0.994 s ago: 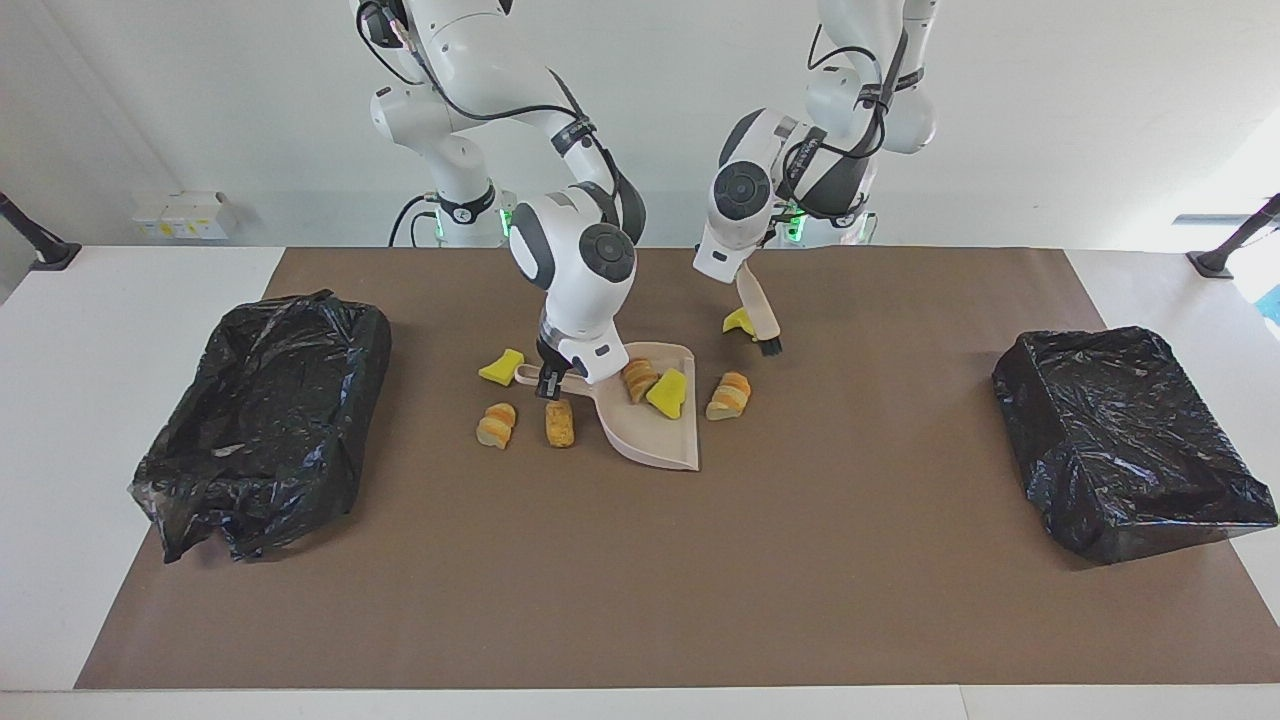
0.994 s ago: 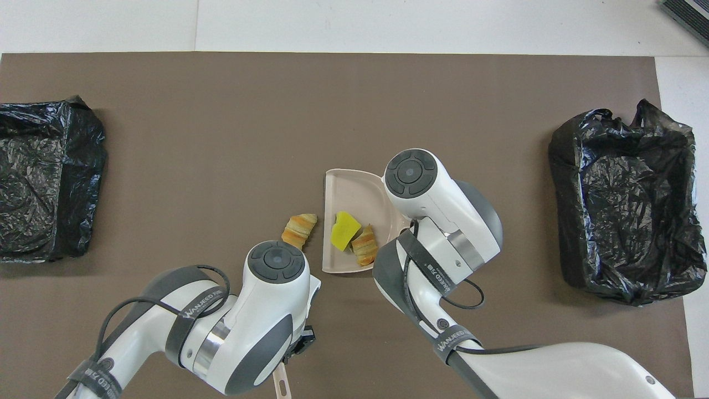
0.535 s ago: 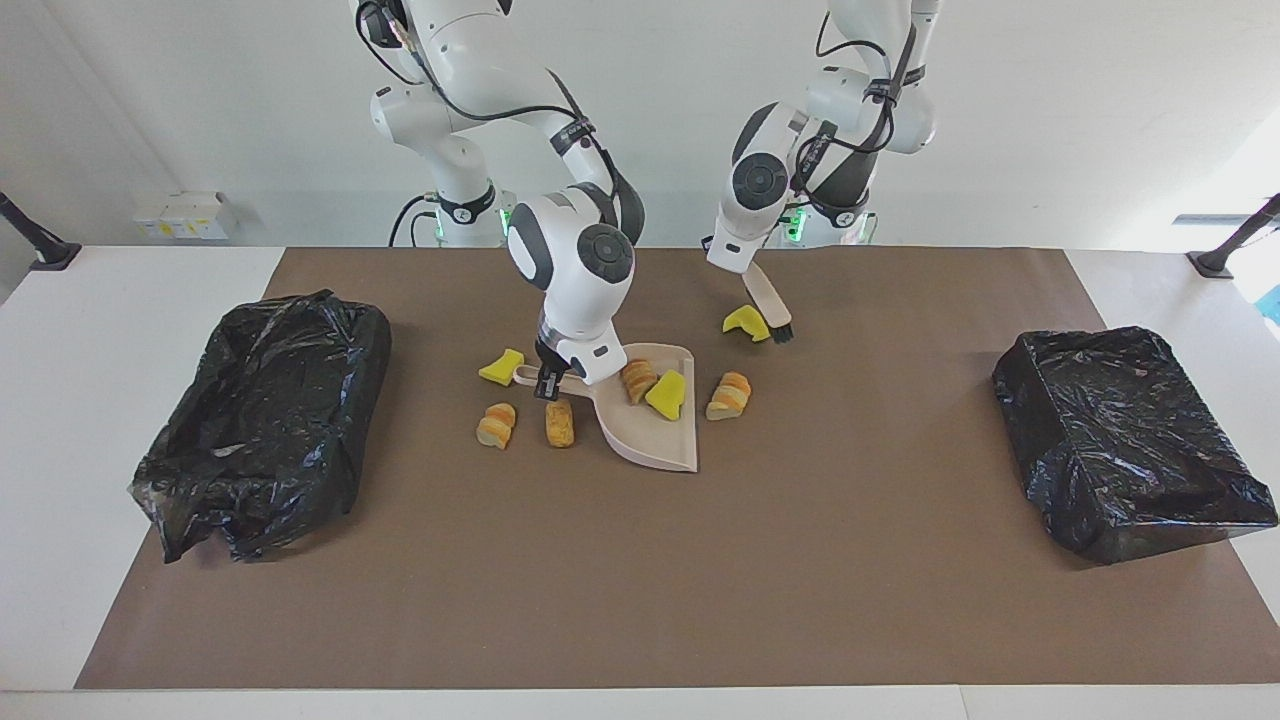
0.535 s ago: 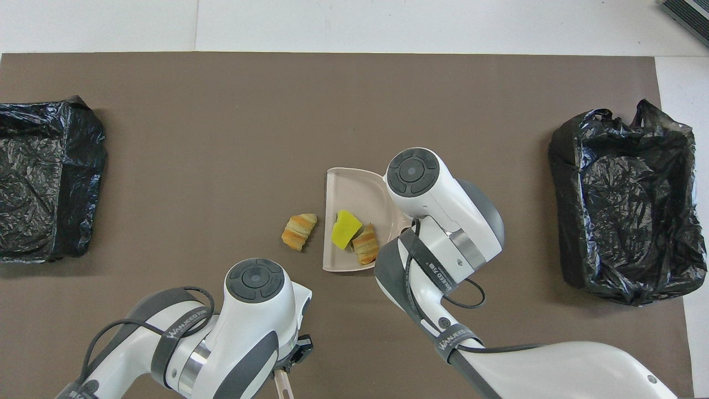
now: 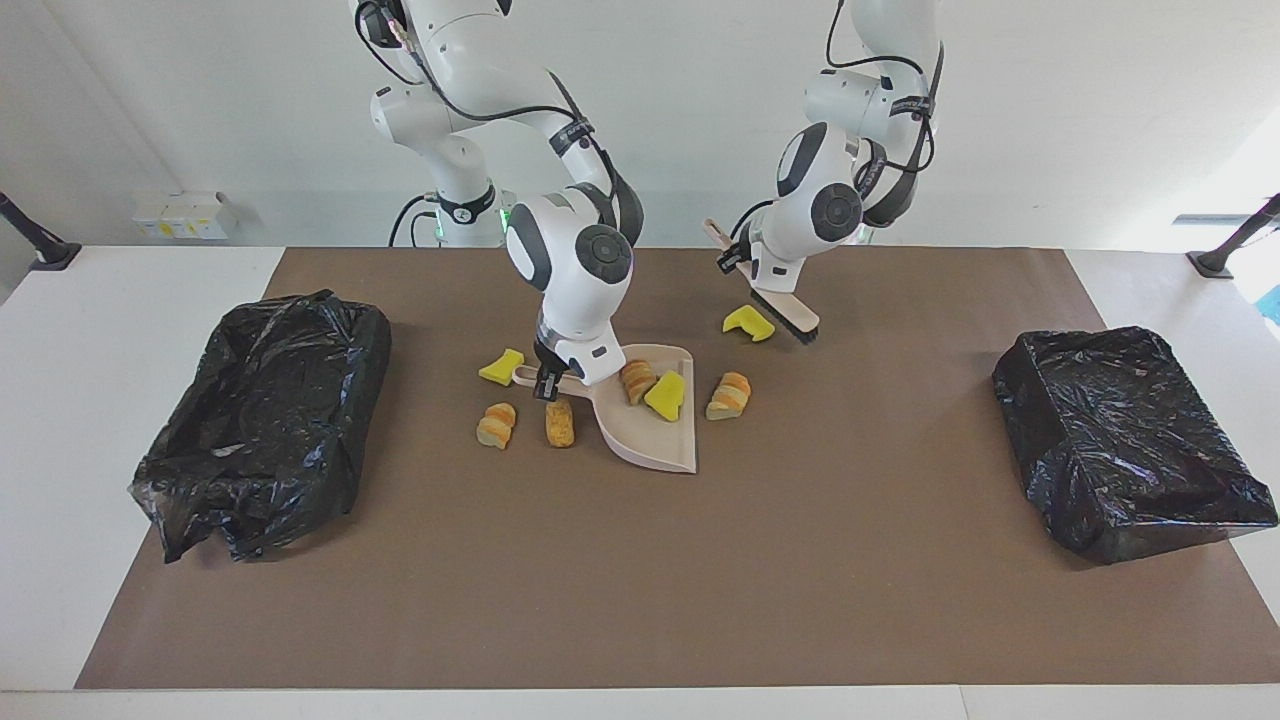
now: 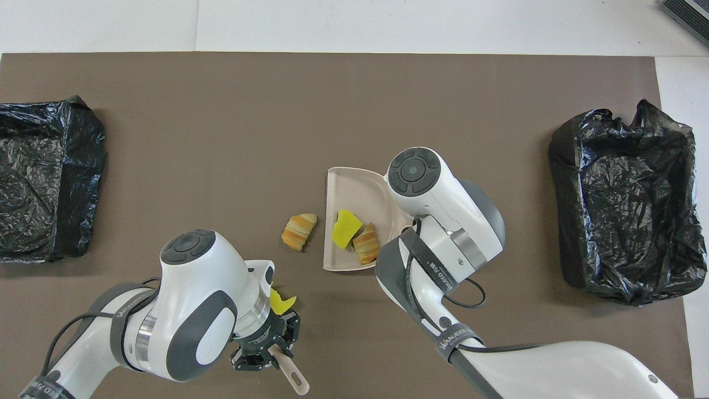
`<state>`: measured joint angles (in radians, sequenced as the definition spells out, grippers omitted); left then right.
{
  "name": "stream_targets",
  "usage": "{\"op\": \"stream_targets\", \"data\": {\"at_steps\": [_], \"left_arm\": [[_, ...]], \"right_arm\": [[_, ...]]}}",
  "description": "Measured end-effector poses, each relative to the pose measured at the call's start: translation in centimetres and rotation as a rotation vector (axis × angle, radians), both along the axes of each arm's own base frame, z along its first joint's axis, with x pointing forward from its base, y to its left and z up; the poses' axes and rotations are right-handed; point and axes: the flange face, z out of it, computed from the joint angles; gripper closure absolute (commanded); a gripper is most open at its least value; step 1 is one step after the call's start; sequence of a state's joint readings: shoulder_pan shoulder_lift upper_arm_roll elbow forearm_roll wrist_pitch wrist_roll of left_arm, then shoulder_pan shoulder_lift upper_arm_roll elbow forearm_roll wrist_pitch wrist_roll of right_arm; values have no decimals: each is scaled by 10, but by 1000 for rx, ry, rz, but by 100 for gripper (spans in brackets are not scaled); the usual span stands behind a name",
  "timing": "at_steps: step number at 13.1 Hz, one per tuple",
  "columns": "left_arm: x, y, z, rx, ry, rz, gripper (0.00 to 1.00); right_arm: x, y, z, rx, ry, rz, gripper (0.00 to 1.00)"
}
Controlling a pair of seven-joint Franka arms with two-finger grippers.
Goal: Sweep and dump trash in bin
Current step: 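Sweep the remaining pieces into the dustpan with the left gripper's brush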
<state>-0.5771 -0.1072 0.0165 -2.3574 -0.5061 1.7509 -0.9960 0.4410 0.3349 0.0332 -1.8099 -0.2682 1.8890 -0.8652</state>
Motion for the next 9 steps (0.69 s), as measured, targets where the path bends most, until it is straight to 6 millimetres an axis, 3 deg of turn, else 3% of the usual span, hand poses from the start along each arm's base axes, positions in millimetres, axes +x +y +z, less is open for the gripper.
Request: {"op": "stream_targets", "data": {"at_steps": [3,5,7,9], "left_arm": [[-18,-19,-17,-34,-44,36,100],[-19,-27,-24,-48,-84,66,100],[-2,-30,-19,-92,-132,51,100],[28,-35,-10,-147,-187,26,100]], "right_arm": [[0,0,0,0,0,0,100],[0,0,0,0,0,0,100],[0,0,0,0,0,0,100],[0,0,0,0,0,0,100]]}}
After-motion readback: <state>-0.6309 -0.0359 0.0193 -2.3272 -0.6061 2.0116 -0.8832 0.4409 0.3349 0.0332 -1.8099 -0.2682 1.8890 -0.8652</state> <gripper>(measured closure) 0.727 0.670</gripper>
